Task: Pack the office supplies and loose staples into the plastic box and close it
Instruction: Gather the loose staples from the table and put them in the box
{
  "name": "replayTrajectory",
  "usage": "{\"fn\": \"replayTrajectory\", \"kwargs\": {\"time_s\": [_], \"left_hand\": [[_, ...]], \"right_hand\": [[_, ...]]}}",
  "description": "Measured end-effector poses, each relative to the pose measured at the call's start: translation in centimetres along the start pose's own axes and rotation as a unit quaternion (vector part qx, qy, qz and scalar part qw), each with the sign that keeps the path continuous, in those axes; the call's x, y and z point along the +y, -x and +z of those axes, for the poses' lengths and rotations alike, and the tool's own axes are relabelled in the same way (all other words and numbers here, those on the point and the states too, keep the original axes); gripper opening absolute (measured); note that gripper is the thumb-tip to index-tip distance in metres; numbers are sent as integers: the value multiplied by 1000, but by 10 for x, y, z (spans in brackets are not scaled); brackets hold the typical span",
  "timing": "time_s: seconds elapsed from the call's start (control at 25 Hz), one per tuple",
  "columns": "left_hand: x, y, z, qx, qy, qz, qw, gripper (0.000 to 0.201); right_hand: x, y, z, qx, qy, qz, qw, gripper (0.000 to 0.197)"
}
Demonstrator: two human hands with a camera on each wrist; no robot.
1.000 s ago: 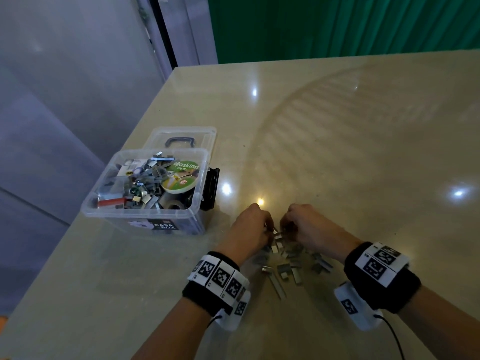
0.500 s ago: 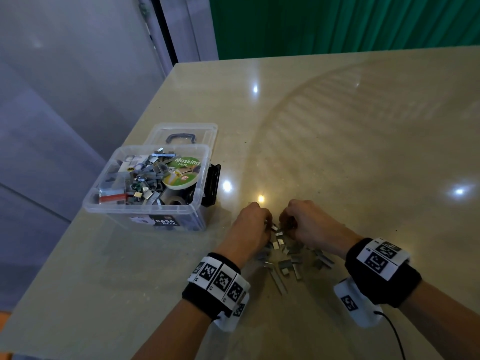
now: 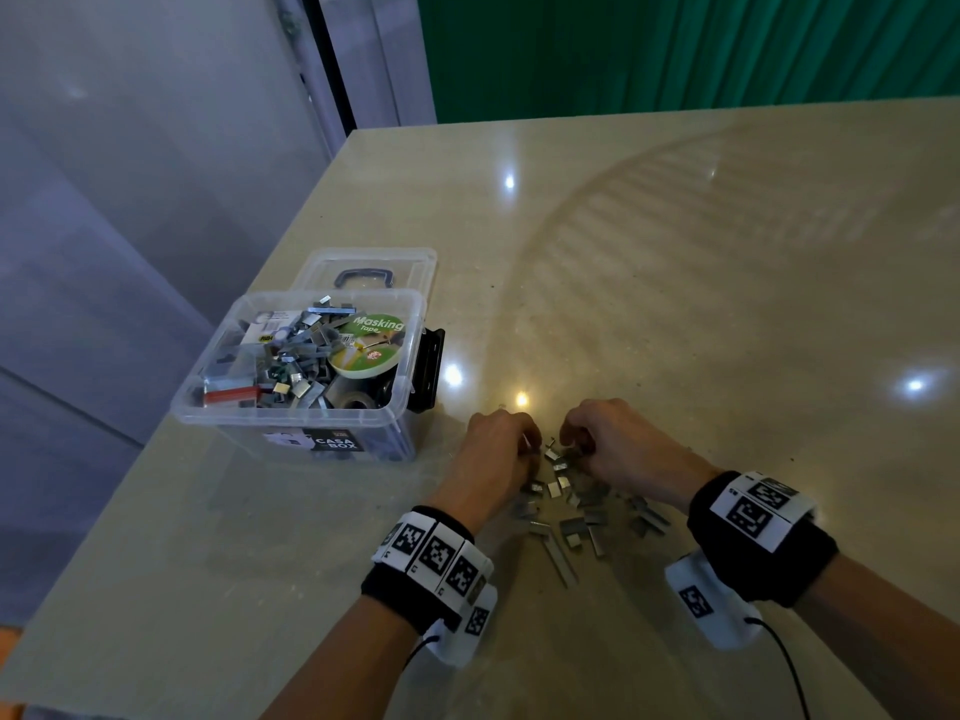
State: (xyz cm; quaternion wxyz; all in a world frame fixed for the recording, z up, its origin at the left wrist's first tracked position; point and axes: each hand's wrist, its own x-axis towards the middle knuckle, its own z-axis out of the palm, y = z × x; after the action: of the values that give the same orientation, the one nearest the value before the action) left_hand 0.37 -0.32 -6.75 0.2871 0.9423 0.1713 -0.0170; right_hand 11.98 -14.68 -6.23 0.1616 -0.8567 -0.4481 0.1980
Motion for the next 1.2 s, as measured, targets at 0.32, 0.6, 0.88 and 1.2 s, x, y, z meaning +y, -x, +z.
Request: {"fn": "replayTrajectory", "kwargs": {"time_s": [0.32,0.6,0.88,1.2], "left_hand": [[-4,6,-1,-16,-18,8,1000,23],[2,10,-9,16,17,21,1000,23],[28,16,-52,66,65,55,994,24],[-36,44,-174,251,95,-7,963,18]], "right_hand": [[9,1,1,11,-13,0,1000,15],[-1,3,-17,15,-49,0,999,14],[-31,-13,-62,50,-54,-29,997,14],[-146,-81,-100,106,-99,-159,977,17]]}}
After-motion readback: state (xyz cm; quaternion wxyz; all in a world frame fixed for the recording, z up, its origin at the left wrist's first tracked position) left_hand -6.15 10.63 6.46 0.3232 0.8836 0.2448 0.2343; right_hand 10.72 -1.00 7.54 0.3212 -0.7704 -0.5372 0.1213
